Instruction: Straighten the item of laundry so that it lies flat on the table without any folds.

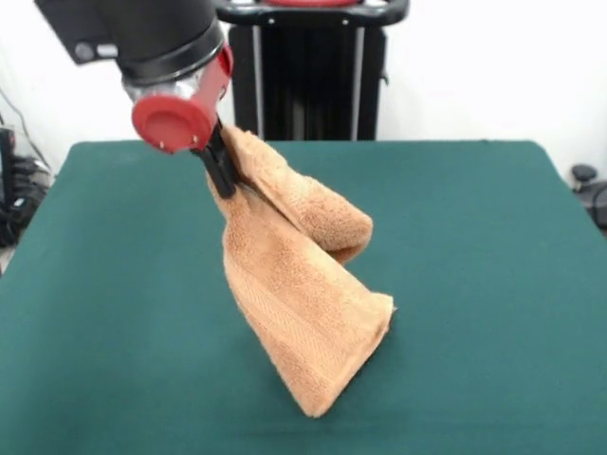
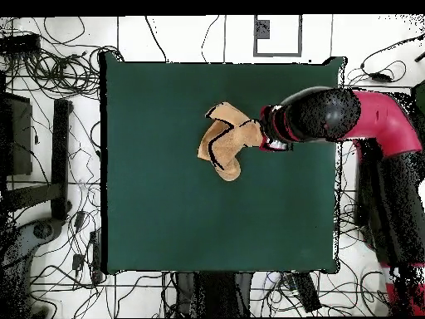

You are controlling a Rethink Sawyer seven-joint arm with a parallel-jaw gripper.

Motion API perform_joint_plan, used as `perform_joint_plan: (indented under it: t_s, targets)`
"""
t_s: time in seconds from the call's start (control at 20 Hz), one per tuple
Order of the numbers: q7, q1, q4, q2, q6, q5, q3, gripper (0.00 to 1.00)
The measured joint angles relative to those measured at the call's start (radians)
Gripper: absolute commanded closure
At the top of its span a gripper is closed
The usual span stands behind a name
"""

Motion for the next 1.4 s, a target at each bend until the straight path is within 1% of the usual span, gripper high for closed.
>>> perform_joint_plan:
  t_s: [0.2, 0.3, 0.45, 0.5, 0.6, 0.7, 0.85, 0.95, 1.2, 1.4]
  targets:
    - [0.117, 0.003, 0.117, -0.098, -0.145, 0.032, -0.048, 1.0]
    - [0.195, 0.01, 0.175, -0.147, -0.219, 0.048, -0.079, 1.0]
    - [0.285, 0.026, 0.23, -0.194, -0.293, 0.062, -0.121, 1.0]
    - [0.334, 0.039, 0.256, -0.216, -0.329, 0.065, -0.148, 1.0]
    - [0.492, 0.101, 0.326, -0.279, -0.428, 0.071, -0.244, 1.0]
    - [0.612, 0.151, 0.377, -0.319, -0.491, 0.078, -0.312, 1.0]
    - [0.749, 0.197, 0.442, -0.36, -0.568, 0.098, -0.375, 1.0]
    - [0.828, 0.211, 0.488, -0.381, -0.619, 0.121, -0.403, 1.0]
    - [0.931, 0.207, 0.583, -0.41, -0.724, 0.159, -0.444, 1.0]
    - [0.938, 0.187, 0.635, -0.421, -0.779, 0.163, -0.461, 1.0]
